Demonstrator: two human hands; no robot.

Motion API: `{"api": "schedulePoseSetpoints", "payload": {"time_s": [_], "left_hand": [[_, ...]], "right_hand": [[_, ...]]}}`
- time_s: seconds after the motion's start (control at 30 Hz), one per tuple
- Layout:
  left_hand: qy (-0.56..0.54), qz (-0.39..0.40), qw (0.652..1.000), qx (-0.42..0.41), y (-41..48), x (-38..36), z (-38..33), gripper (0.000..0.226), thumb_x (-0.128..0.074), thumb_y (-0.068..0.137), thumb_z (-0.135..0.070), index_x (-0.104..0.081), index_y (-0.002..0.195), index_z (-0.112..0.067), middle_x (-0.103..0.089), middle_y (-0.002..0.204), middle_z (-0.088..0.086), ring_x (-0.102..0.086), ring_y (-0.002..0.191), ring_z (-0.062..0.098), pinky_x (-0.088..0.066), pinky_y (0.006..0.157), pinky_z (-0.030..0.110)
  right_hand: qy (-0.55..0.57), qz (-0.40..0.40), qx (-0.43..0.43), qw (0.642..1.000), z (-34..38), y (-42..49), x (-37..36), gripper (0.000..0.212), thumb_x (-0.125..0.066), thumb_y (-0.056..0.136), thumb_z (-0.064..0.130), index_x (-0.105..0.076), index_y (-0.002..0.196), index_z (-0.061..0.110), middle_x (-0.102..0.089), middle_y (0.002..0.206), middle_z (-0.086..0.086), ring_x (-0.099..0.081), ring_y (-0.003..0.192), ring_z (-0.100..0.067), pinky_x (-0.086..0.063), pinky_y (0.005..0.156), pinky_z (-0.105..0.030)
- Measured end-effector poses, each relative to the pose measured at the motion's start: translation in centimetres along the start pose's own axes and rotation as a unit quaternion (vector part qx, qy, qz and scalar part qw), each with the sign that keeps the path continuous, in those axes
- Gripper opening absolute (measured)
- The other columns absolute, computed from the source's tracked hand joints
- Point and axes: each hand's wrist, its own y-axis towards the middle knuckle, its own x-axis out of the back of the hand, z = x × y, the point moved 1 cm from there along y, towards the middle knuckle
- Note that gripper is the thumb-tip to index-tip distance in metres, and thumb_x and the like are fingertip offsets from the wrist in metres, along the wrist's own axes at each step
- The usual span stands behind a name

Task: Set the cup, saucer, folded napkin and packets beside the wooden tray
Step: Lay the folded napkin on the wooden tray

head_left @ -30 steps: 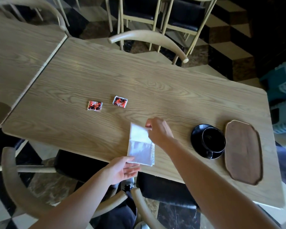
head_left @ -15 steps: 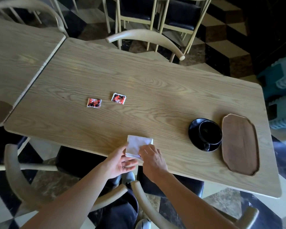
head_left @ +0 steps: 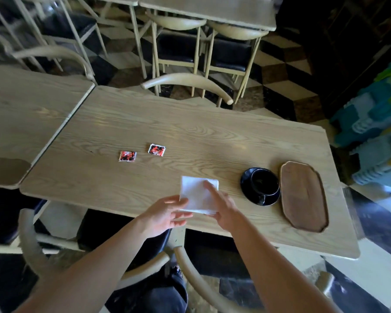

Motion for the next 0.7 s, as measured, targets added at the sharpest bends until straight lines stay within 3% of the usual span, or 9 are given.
{"api": "schedulePoseSetpoints", "payload": {"time_s": [0.07,0.1,0.2,0.27,0.33,0.43,0.53,0.6,0.7], "left_hand": [[0.064,0.011,0.998,-0.021,-1.8,-1.4,-0.9,0.032,-0.078,0.070,-0.021,-0.068,0.100,-0.017,-0.073,0.108,0.003,-0.068,0.103,0.024,-0.049,0.084,0.036],[0.094,0.009,0.995,-0.036,-2.8,-2.2,-1.4,0.033,-0.077,0.067,-0.020,-0.069,0.099,-0.017,-0.073,0.103,0.002,-0.067,0.100,0.021,-0.049,0.084,0.035],[0.129,-0.016,0.988,-0.082,-5.7,-5.2,-2.3,0.035,-0.076,0.066,-0.029,-0.069,0.097,-0.017,-0.074,0.091,0.003,-0.068,0.088,0.018,-0.050,0.082,0.035],[0.130,-0.089,0.980,-0.121,-7.2,-7.9,-2.3,0.031,-0.073,0.073,-0.046,-0.062,0.074,-0.017,-0.063,0.064,0.003,-0.060,0.057,0.016,-0.045,0.061,0.027],[0.175,-0.203,0.947,-0.179,-8.3,-10.7,-1.7,0.049,-0.062,0.083,-0.054,-0.043,0.056,-0.018,-0.040,0.047,0.000,-0.040,0.043,0.018,-0.033,0.051,0.027],[0.239,-0.279,0.891,-0.265,-9.8,-14.2,0.5,0.055,-0.052,0.090,-0.054,-0.037,0.053,-0.016,-0.040,0.051,0.003,-0.046,0.054,0.026,-0.033,0.058,0.034],[0.324,-0.325,0.837,-0.299,-11.9,-17.6,2.2,0.050,-0.043,0.095,-0.050,-0.060,0.075,-0.006,-0.067,0.084,0.021,-0.063,0.090,0.039,-0.040,0.071,0.038],[0.359,-0.347,0.793,-0.349,-12.8,-19.6,3.0,0.051,-0.044,0.097,-0.042,-0.063,0.090,0.005,-0.068,0.098,0.029,-0.063,0.096,0.044,-0.043,0.077,0.041],[0.394,-0.329,0.771,-0.377,-13.4,-21.4,3.6,0.061,-0.034,0.098,-0.047,-0.065,0.103,0.005,-0.067,0.099,0.029,-0.061,0.095,0.046,-0.041,0.078,0.042]], "right_hand": [[0.016,0.034,0.057,0.998,0.6,-2.2,1.0,0.029,-0.070,0.086,0.040,-0.067,0.087,0.011,-0.067,0.072,-0.002,-0.063,0.066,-0.015,-0.051,0.055,-0.027],[0.015,0.032,0.093,0.995,0.7,-3.0,1.3,0.031,-0.069,0.087,0.039,-0.068,0.091,0.008,-0.067,0.075,-0.004,-0.063,0.067,-0.018,-0.050,0.054,-0.026],[-0.063,-0.026,0.187,0.980,0.4,-5.9,2.6,0.028,-0.063,0.091,0.034,-0.069,0.085,0.008,-0.060,0.075,-0.005,-0.056,0.072,-0.020,-0.045,0.061,-0.031],[-0.088,-0.040,0.217,0.971,-0.2,-8.4,3.7,0.025,-0.062,0.090,0.035,-0.064,0.075,0.014,-0.056,0.071,-0.002,-0.052,0.071,-0.018,-0.040,0.063,-0.031],[-0.090,-0.035,0.237,0.967,-1.2,-10.8,4.9,0.024,-0.061,0.081,0.045,-0.062,0.072,0.023,-0.056,0.072,0.001,-0.051,0.073,-0.019,-0.039,0.065,-0.032],[-0.095,-0.053,0.229,0.967,-2.3,-14.6,6.7,0.039,-0.054,0.072,0.056,-0.062,0.086,0.021,-0.057,0.078,0.001,-0.053,0.075,-0.019,-0.040,0.066,-0.031],[-0.135,-0.161,0.234,0.949,-3.0,-17.5,8.3,0.057,-0.040,0.089,0.059,-0.058,0.100,0.006,-0.057,0.090,-0.006,-0.058,0.091,-0.028,-0.036,0.070,-0.031],[-0.150,-0.227,0.253,0.928,-4.0,-18.8,9.2,0.049,-0.035,0.097,0.053,-0.053,0.094,0.008,-0.062,0.096,-0.013,-0.060,0.102,-0.033,-0.036,0.076,-0.031],[-0.129,-0.257,0.295,0.911,-5.5,-20.1,10.7,0.044,-0.034,0.100,0.050,-0.049,0.083,0.012,-0.062,0.087,-0.011,-0.061,0.094,-0.035,-0.040,0.074,-0.033]]}}
